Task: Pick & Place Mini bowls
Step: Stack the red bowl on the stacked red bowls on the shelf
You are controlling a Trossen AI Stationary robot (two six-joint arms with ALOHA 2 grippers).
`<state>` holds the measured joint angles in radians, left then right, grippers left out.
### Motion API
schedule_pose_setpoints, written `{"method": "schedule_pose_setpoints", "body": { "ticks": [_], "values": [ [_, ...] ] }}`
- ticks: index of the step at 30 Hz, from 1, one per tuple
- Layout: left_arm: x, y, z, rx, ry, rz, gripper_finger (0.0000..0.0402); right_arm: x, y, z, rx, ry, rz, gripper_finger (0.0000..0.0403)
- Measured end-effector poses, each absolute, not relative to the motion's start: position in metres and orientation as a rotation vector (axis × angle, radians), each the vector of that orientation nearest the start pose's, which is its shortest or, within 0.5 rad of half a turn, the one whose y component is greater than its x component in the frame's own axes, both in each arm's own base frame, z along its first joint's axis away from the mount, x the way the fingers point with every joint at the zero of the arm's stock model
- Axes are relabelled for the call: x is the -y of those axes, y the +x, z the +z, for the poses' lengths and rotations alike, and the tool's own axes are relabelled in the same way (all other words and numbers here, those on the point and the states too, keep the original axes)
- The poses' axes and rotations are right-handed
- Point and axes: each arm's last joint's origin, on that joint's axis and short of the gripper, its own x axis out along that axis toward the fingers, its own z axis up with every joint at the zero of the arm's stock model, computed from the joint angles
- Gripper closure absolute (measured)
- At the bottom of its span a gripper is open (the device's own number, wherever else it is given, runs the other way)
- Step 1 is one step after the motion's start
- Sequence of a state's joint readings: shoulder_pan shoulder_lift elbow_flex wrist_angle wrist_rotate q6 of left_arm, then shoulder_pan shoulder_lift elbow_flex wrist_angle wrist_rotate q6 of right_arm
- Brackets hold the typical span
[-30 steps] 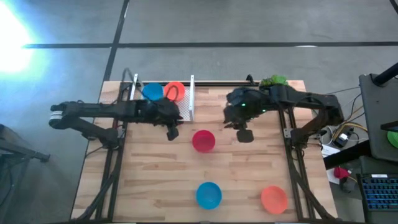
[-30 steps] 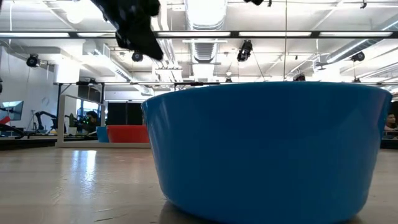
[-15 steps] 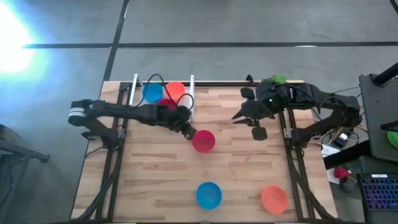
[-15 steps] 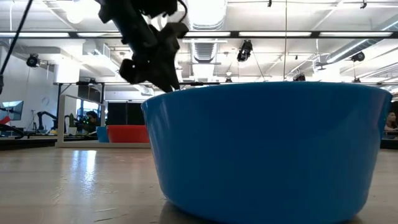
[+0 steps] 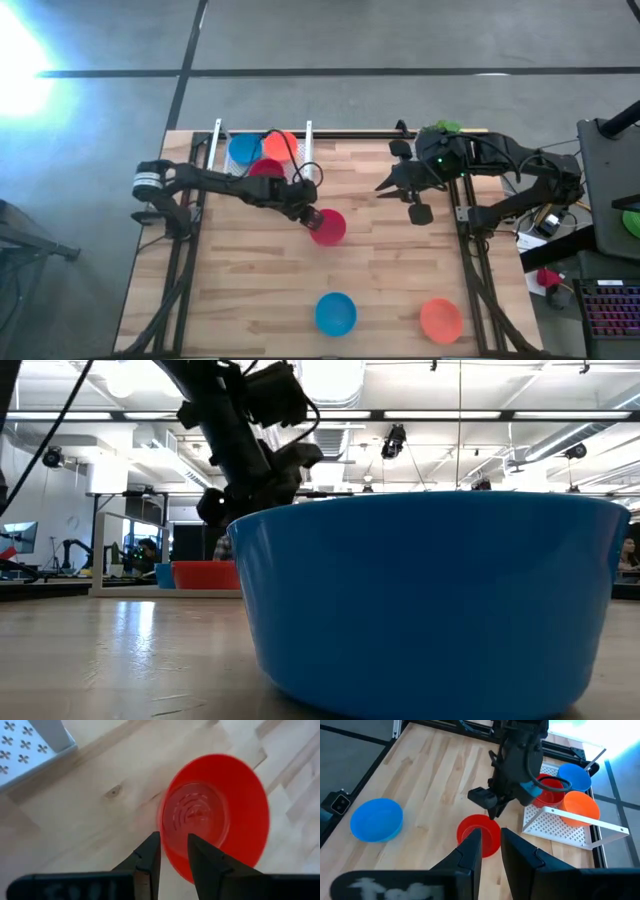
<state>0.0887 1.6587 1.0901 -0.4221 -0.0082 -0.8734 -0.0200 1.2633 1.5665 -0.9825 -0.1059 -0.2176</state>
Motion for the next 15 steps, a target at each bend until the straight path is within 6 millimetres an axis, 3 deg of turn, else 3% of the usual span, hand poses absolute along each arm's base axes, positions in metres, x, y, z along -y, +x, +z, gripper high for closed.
{"method": "schedule_pose_setpoints", "body": {
  "ticks": [15],
  "values": [
    [-0.030,0.341,0.180,-0.949,-0.833,0.543,0.0313,0.002,0.231,0.425,-0.667,-0.166,0.156,0.0336]
  ]
}}
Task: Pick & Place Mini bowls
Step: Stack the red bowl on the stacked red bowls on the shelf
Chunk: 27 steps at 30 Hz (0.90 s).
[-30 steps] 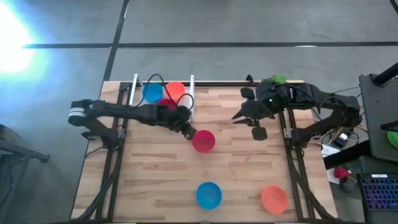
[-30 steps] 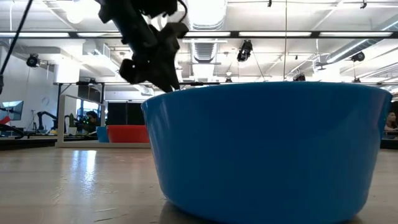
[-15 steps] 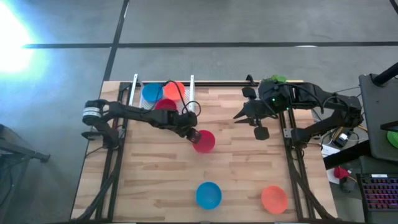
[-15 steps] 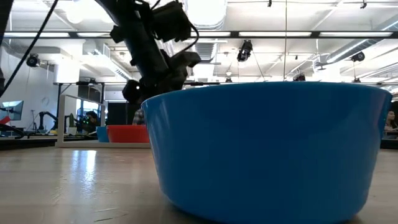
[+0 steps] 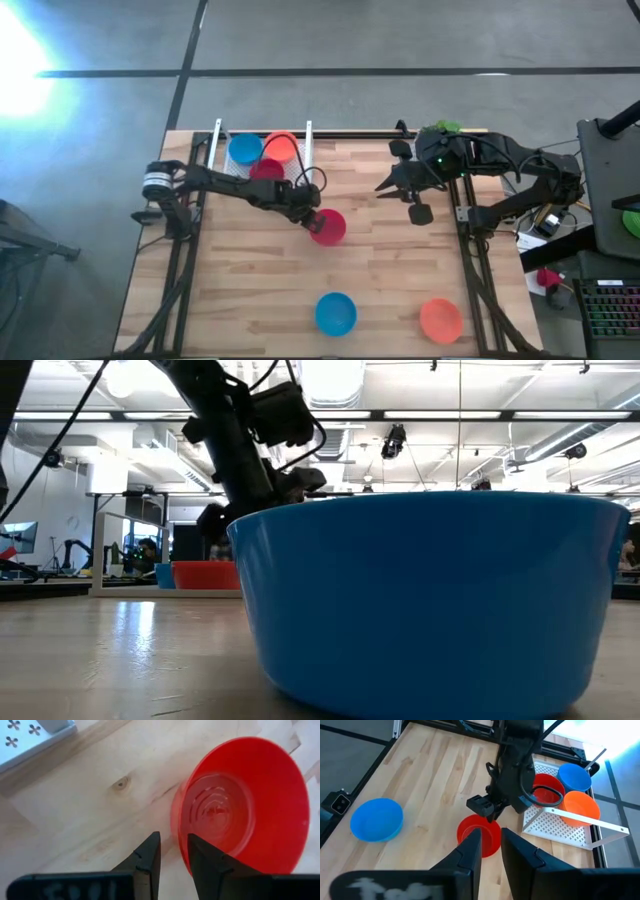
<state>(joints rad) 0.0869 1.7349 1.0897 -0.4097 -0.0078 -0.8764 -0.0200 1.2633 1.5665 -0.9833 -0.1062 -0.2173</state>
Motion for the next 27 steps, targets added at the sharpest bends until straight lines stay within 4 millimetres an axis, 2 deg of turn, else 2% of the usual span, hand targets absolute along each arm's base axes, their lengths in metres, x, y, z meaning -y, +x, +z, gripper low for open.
{"method": "schedule_pose_setpoints", "body": {
  "ticks": [10,18,20,24,27],
  "values": [
    [-0.030,0.347,0.174,-0.934,-0.830,0.532,0.0314,0.002,0.231,0.425,-0.666,-0.166,0.156,0.0336],
    [-0.029,0.349,0.161,-0.974,-0.808,0.544,0.0318,0.002,0.231,0.425,-0.666,-0.166,0.156,0.0334],
    [-0.029,0.349,0.162,-0.974,-0.800,0.543,0.0333,0.002,0.231,0.425,-0.667,-0.162,0.155,0.0335],
    [-0.030,0.349,0.168,-0.973,-0.758,0.529,0.0390,0.002,0.231,0.425,-0.668,-0.161,0.155,0.0332],
    [-0.030,0.348,0.175,-0.973,-0.757,0.527,0.0397,0.002,0.231,0.425,-0.668,-0.158,0.153,0.0330]
  ]
}}
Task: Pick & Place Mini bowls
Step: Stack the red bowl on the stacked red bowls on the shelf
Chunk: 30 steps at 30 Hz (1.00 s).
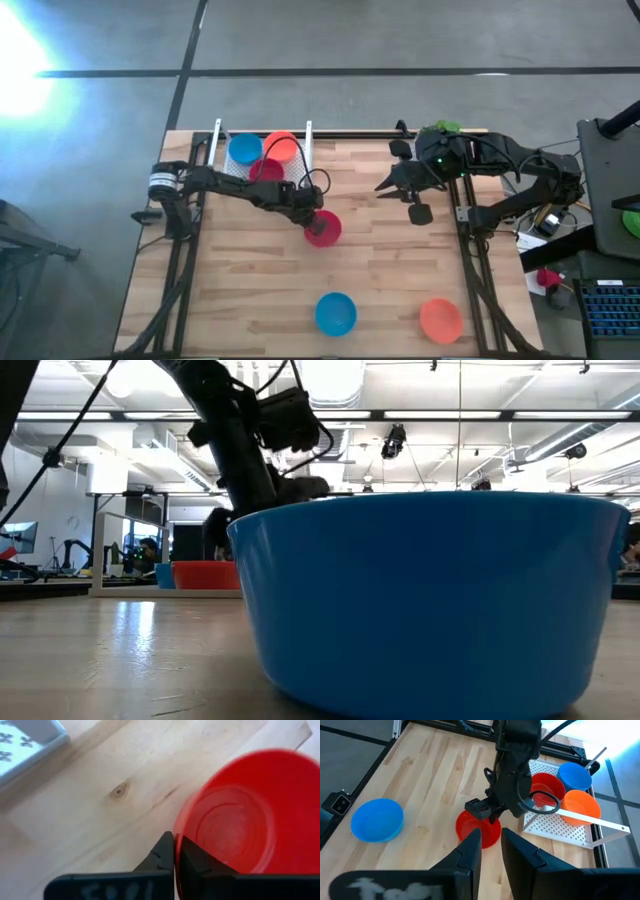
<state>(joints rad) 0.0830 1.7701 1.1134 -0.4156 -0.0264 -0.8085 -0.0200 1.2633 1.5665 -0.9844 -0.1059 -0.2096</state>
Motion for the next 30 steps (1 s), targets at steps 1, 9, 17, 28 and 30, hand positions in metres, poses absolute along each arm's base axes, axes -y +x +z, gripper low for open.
{"method": "schedule_pose_setpoints", "body": {
  "ticks": [1,9,17,28,30],
  "values": [
    [-0.030,0.347,0.179,-0.978,-0.755,0.528,0.0398,0.002,0.231,0.425,-0.669,-0.158,0.153,0.0330],
    [-0.032,0.321,0.241,-0.978,-0.703,0.533,0.0400,0.002,0.231,0.424,-0.671,-0.158,0.153,0.0339],
    [-0.042,0.265,0.294,-0.986,-0.650,0.669,0.0401,0.002,0.231,0.425,-0.670,-0.158,0.153,0.0335],
    [-0.092,0.214,0.312,-0.979,-0.631,0.954,0.0401,0.002,0.231,0.425,-0.669,-0.158,0.153,0.0334],
    [-0.104,0.211,0.310,-0.990,-0.627,0.990,0.0401,0.002,0.231,0.425,-0.669,-0.158,0.153,0.0332]
  ]
}}
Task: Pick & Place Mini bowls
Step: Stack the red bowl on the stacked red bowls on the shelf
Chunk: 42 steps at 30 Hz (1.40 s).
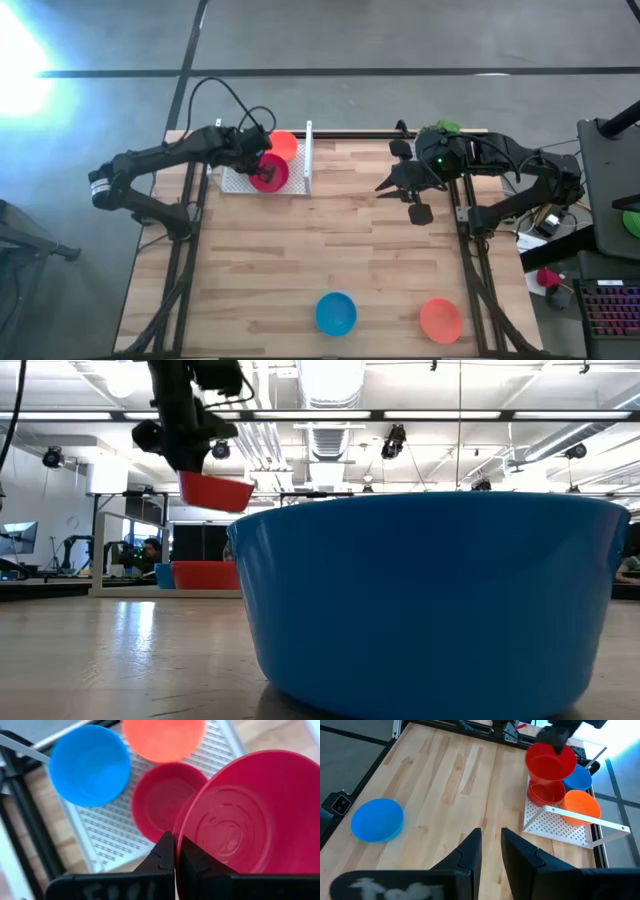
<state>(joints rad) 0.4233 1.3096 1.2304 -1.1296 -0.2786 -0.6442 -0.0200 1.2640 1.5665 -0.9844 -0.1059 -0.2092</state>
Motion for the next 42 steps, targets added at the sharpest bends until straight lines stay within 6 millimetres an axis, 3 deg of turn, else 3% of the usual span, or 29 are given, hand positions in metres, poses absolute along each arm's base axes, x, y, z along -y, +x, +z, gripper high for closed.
{"method": "schedule_pose_setpoints", "body": {
  "ticks": [6,14,26,35,42],
  "values": [
    [-0.128,0.207,0.296,-1.073,-0.602,1.030,0.0401,0.002,0.231,0.425,-0.670,-0.143,0.148,0.0332],
    [-0.148,0.219,0.278,-1.127,-0.560,1.055,0.0401,0.002,0.231,0.425,-0.671,-0.140,0.148,0.0340],
    [-0.158,0.234,0.250,-1.240,-0.544,1.042,0.0401,0.001,0.231,0.425,-0.671,-0.140,0.148,0.0330],
    [-0.159,0.235,0.249,-1.242,-0.549,1.046,0.0400,0.001,0.231,0.425,-0.671,-0.140,0.148,0.0337],
    [-0.159,0.236,0.248,-1.247,-0.545,1.043,0.0353,0.001,0.231,0.425,-0.671,-0.143,0.149,0.0337]
  ]
}}
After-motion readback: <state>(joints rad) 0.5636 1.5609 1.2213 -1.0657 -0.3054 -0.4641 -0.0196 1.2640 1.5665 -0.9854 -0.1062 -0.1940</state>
